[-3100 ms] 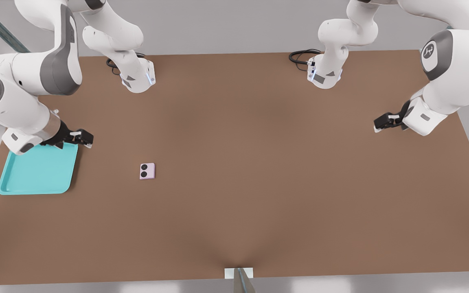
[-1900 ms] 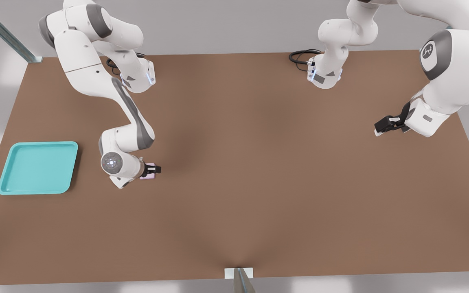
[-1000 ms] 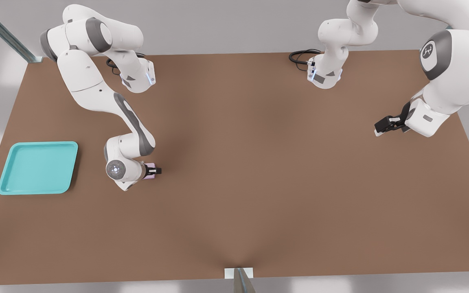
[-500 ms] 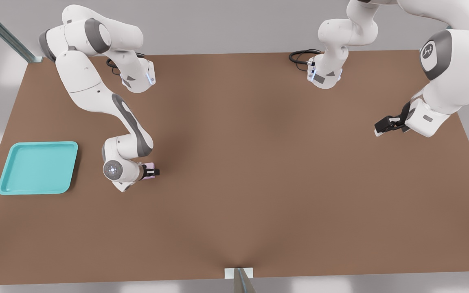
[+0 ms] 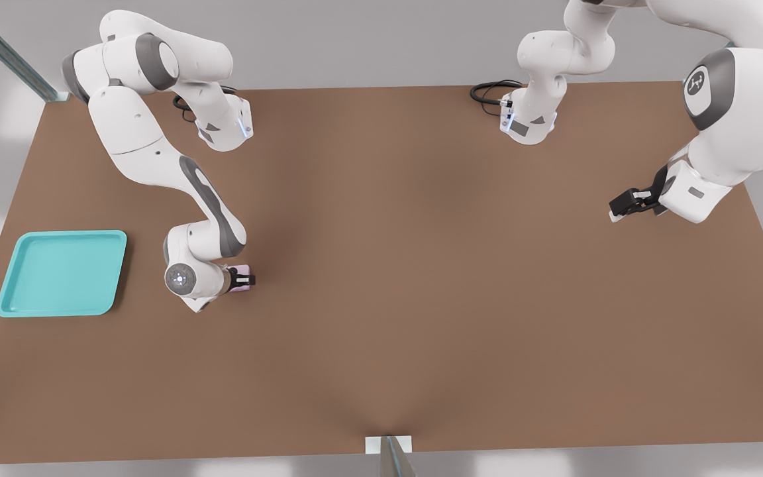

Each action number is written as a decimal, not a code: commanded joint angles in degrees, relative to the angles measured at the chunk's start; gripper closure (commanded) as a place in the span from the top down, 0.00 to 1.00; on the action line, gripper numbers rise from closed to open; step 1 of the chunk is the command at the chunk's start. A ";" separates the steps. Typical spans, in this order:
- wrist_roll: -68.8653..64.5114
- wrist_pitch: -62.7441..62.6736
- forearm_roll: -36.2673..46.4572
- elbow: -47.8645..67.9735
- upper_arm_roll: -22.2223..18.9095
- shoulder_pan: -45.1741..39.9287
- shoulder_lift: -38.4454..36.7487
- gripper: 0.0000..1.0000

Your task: Keep left arm still and place phone on the tray with right arm

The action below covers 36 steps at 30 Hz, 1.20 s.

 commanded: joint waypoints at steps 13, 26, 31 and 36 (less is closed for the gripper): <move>-25.65 -7.14 -4.04 0.95 -0.06 -22.22 -10.20 0.73; -52.90 -11.17 -3.24 15.27 5.91 -39.72 -6.32 1.00; -13.79 -35.60 0.61 21.25 -6.96 -3.11 -28.39 1.00; -12.73 -44.05 2.29 31.54 -21.50 12.49 -26.10 1.00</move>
